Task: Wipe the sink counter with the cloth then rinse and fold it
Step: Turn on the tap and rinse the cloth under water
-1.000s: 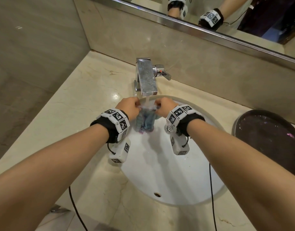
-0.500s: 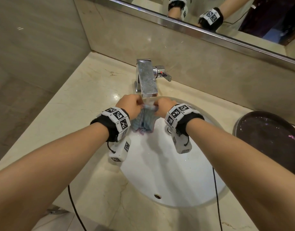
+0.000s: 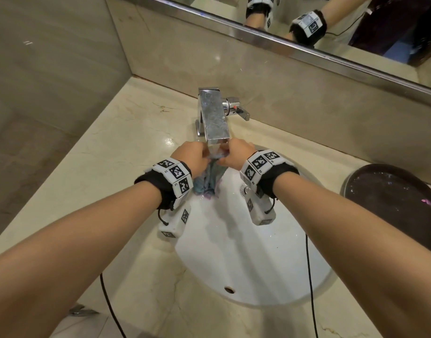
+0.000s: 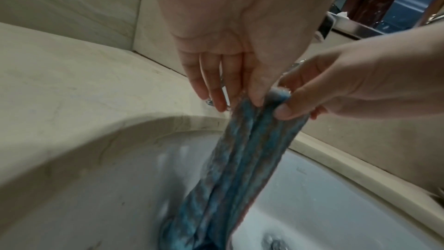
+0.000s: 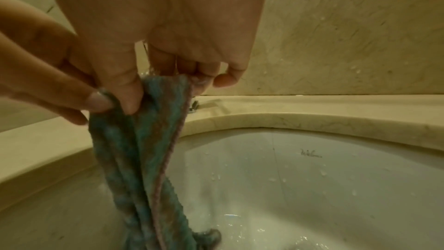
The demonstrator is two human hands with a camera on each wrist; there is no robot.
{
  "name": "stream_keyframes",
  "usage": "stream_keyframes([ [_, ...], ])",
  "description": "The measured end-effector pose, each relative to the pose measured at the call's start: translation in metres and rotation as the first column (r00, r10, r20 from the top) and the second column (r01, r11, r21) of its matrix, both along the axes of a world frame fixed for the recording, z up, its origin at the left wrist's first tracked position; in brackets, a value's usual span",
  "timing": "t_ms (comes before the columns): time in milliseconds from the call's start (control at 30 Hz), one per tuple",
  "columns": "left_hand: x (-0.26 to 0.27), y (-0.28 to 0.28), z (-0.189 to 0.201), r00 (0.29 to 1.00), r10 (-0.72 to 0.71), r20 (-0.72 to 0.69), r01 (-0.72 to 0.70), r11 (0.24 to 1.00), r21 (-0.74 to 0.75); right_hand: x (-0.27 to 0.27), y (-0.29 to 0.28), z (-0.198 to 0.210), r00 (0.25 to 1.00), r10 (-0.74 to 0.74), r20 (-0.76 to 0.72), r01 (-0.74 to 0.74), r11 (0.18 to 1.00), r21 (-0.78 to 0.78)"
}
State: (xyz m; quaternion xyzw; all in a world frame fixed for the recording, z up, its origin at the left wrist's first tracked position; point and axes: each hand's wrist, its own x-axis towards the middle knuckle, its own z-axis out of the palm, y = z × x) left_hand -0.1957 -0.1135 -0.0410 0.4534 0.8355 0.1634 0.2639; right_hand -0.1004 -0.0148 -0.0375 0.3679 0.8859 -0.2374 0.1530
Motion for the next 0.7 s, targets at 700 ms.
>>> stream_keyframes([
  [700,-0.009,-0.009,-0.004,0.996,0.049,0.069,-0.049,0.999,0.003,0.007,-0.003,-0.011,0.95,-0.196,-0.243,0.151,0.969,-0.194],
])
